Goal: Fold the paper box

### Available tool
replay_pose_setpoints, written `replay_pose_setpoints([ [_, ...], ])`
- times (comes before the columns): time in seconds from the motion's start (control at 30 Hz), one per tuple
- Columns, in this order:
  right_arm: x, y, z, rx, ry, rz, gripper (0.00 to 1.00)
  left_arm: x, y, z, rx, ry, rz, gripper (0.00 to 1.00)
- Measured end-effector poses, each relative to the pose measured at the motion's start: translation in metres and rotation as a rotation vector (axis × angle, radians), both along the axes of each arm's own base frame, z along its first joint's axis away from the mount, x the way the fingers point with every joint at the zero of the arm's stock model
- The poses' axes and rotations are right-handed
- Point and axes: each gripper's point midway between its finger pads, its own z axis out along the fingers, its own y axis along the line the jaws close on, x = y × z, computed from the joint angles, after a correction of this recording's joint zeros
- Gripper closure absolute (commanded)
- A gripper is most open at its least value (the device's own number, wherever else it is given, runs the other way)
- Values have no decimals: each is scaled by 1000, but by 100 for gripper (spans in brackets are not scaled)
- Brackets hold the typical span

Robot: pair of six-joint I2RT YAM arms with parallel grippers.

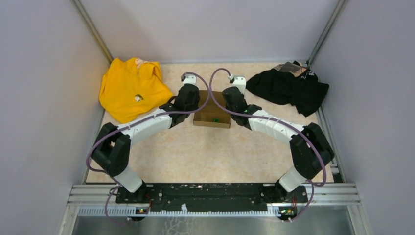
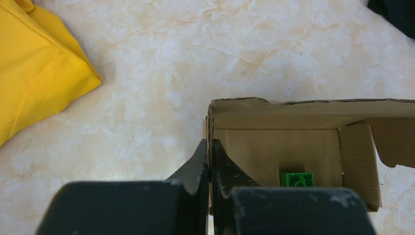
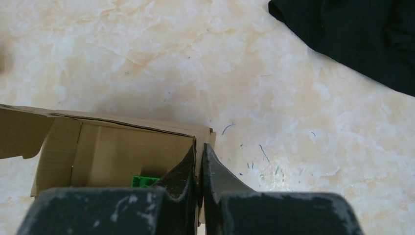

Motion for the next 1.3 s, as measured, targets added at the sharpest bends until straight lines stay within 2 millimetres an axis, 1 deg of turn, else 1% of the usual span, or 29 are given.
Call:
replay_pose_setpoints([
  [0.3, 0, 0, 0, 17, -13, -26, 100, -5, 1, 0, -23, -11, 2, 100],
  [0.53, -4, 4, 0, 25, -25, -50, 100, -13, 5, -3, -38, -13, 3, 100],
  [1.03, -16, 6, -20, 43, -25, -73, 100, -30, 9, -18, -47, 9, 0, 100],
  [1.3, -27, 7, -35, 36, -14, -62, 100, -44, 9, -33, -48, 38, -5, 100],
])
